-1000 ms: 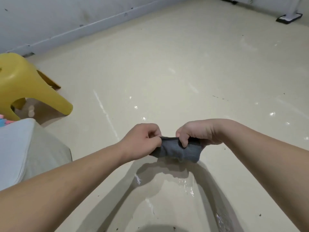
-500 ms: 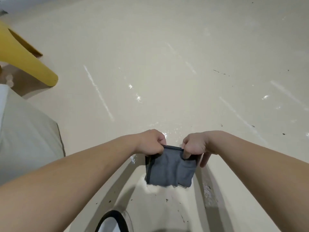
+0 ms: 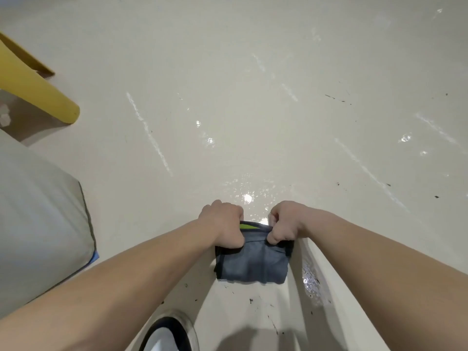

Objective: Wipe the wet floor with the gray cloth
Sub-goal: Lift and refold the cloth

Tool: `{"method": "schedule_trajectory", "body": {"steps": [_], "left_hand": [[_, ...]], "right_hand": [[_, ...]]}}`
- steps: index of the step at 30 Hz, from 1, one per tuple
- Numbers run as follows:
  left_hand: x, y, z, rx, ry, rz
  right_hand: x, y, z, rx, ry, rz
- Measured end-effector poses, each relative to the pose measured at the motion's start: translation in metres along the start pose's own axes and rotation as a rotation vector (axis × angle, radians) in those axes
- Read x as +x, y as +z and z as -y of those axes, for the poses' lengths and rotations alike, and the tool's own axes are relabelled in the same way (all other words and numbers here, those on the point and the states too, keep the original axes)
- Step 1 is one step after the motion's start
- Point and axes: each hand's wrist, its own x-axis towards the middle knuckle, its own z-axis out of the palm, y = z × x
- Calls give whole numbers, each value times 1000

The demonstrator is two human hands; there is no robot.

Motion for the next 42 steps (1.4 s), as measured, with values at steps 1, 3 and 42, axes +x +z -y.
{"method": "schedule_trajectory", "body": {"steps": [1, 3, 42], "left_hand": [[0, 0, -1, 54, 7, 10], [-2, -3, 1, 82, 33, 22], [-122, -310, 337, -1628, -324, -675]], "right_hand": [[-1, -4, 4, 60, -13, 30], [-4, -11, 11, 203, -40, 86], [32, -215, 496, 574, -207, -96]]}}
